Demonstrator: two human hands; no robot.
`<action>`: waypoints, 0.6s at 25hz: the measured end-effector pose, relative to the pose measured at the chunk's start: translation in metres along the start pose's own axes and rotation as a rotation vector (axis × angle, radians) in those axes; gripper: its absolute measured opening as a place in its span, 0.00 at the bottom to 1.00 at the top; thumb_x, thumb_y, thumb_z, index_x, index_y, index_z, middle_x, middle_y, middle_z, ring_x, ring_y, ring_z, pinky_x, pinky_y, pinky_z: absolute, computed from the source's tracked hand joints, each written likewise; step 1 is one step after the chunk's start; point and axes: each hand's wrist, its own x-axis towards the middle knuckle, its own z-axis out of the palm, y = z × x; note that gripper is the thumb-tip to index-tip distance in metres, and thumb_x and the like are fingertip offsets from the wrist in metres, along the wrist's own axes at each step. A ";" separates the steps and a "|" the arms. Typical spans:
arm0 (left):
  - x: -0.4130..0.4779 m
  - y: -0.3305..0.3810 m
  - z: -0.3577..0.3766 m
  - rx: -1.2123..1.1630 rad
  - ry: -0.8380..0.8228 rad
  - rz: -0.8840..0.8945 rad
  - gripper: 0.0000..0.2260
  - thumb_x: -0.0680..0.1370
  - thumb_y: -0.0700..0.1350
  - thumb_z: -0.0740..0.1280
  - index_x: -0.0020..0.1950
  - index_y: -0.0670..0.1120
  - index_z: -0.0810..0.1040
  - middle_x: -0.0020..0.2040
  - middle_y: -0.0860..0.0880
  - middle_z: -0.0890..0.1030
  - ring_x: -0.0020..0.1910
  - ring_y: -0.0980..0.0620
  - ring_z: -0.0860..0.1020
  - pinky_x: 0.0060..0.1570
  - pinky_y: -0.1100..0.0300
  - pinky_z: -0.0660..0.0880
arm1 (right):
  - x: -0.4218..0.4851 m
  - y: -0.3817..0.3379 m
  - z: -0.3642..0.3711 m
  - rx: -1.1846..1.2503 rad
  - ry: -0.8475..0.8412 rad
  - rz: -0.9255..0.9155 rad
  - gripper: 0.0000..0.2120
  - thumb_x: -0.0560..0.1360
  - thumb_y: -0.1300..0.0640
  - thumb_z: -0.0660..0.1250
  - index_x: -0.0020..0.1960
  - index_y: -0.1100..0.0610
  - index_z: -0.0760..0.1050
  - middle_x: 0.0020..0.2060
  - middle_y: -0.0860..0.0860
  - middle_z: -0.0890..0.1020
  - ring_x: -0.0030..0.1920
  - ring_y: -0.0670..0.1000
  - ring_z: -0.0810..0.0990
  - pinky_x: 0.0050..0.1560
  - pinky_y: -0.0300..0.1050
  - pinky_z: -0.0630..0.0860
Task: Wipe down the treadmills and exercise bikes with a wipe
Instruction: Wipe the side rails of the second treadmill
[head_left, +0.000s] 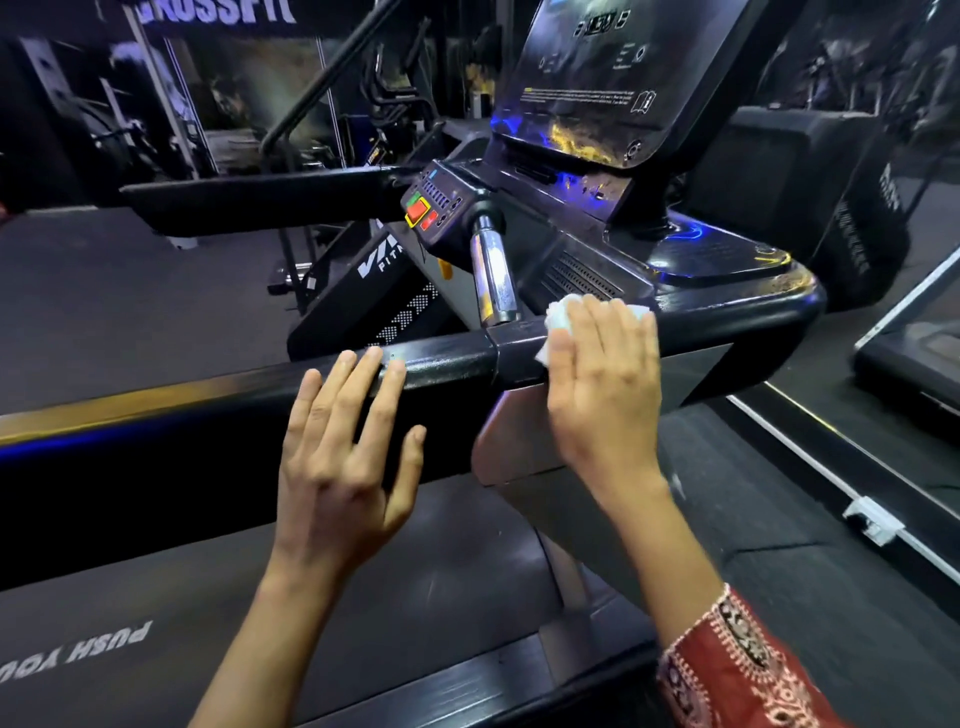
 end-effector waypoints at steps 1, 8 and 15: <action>0.003 0.003 0.002 0.000 -0.001 -0.003 0.19 0.78 0.46 0.61 0.65 0.36 0.75 0.65 0.37 0.75 0.67 0.42 0.69 0.71 0.48 0.58 | 0.003 -0.015 -0.001 0.031 -0.020 -0.055 0.22 0.82 0.52 0.48 0.58 0.62 0.77 0.53 0.56 0.79 0.53 0.61 0.75 0.63 0.56 0.66; 0.006 0.006 0.003 0.033 -0.016 -0.004 0.19 0.78 0.45 0.61 0.65 0.37 0.75 0.64 0.37 0.75 0.66 0.42 0.70 0.70 0.48 0.60 | 0.000 0.008 0.001 0.075 -0.017 -0.128 0.20 0.81 0.53 0.50 0.60 0.59 0.77 0.56 0.54 0.80 0.57 0.58 0.76 0.68 0.52 0.63; 0.005 0.004 -0.001 0.060 -0.037 0.008 0.19 0.79 0.45 0.61 0.66 0.37 0.74 0.65 0.37 0.75 0.66 0.42 0.70 0.69 0.46 0.63 | -0.004 -0.053 0.007 0.170 -0.036 -0.281 0.15 0.79 0.54 0.55 0.55 0.58 0.79 0.50 0.55 0.81 0.52 0.60 0.78 0.59 0.55 0.69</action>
